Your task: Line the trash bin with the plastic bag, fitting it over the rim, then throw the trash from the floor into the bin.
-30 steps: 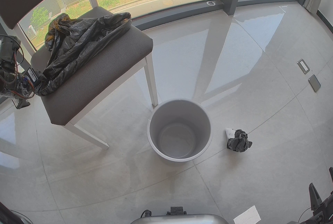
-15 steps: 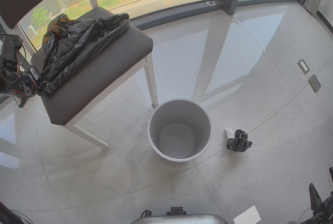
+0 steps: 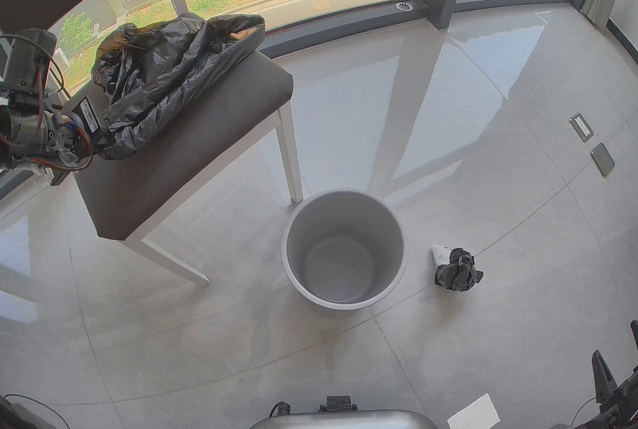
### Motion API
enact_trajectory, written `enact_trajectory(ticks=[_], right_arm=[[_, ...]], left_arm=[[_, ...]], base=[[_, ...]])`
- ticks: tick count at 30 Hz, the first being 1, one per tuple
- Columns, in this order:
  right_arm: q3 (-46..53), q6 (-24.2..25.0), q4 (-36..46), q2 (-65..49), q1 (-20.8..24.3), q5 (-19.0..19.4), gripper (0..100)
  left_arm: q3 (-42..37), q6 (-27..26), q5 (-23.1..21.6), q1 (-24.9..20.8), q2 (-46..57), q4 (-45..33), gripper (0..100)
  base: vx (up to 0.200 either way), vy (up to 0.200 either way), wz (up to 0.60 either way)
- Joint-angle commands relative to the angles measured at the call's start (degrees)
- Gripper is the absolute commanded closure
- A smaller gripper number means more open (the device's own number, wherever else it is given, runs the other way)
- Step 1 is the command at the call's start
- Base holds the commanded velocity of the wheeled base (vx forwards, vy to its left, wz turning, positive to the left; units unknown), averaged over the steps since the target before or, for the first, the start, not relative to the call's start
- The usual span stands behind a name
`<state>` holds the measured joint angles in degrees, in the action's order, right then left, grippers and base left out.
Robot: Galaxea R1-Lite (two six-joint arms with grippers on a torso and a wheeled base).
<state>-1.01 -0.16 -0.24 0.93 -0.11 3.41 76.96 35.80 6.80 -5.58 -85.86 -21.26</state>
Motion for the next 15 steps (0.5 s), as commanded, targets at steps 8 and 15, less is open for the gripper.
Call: enact_trajectory(ticks=[8,15], right_arm=[[1.0,-0.2,0.0,-0.6,0.0,0.2,0],[1.0,0.0,0.0,-0.6,-0.1,0.1,0]], left_arm=[[3.3,-15.9,7.8,-23.2,6.2,-0.1,100],[6.7,-17.8,9.7,-35.3,5.7,-0.2,100]], base=[[0.0,0.0,0.0],[0.0,0.0,0.0]])
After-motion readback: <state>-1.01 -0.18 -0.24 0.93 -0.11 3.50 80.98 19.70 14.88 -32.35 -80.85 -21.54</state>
